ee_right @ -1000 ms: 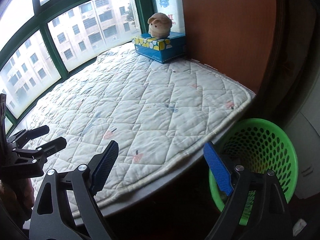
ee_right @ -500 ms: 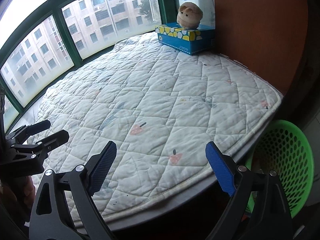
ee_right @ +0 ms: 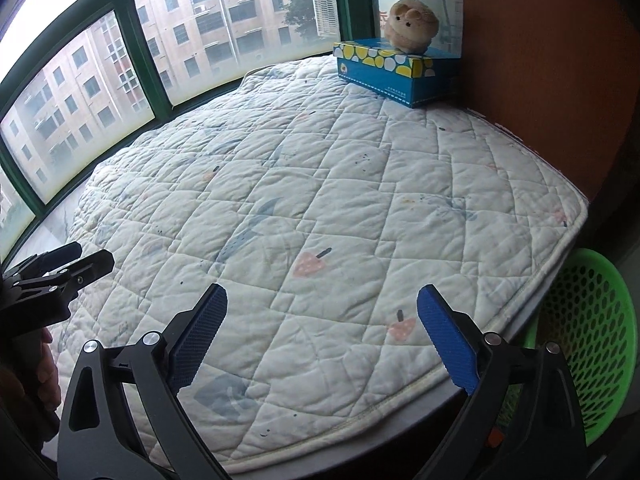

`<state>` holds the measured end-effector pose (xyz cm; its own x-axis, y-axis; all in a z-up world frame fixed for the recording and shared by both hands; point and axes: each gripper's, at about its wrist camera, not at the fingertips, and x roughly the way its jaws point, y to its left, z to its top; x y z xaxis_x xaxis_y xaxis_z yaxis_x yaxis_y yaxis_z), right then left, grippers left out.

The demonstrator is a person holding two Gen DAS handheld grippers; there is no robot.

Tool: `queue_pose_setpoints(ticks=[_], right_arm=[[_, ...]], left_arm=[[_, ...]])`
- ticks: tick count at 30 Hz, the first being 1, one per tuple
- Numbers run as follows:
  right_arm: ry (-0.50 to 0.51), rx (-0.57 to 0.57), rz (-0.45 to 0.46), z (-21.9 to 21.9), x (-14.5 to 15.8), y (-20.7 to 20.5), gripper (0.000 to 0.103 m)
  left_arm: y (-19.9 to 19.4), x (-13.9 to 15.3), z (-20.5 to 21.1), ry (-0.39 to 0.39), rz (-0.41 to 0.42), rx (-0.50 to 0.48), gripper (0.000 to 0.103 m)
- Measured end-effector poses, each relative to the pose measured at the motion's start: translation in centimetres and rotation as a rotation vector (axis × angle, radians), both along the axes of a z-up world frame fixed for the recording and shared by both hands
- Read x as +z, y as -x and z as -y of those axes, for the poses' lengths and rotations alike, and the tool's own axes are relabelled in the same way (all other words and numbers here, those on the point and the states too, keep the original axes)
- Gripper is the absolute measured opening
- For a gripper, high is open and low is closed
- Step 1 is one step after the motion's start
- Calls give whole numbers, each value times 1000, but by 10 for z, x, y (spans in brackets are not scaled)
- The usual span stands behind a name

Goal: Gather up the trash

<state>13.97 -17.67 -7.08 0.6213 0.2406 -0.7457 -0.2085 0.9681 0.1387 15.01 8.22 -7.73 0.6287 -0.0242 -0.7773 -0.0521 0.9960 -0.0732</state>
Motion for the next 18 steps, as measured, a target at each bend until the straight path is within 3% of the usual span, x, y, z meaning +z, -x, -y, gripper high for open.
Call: queue_pose_setpoints(ticks=[18], right_arm=[[28,76,-55,-121,-36,-18,98]], left_arm=[[-8,-38,-117,-49,-96,205,96]])
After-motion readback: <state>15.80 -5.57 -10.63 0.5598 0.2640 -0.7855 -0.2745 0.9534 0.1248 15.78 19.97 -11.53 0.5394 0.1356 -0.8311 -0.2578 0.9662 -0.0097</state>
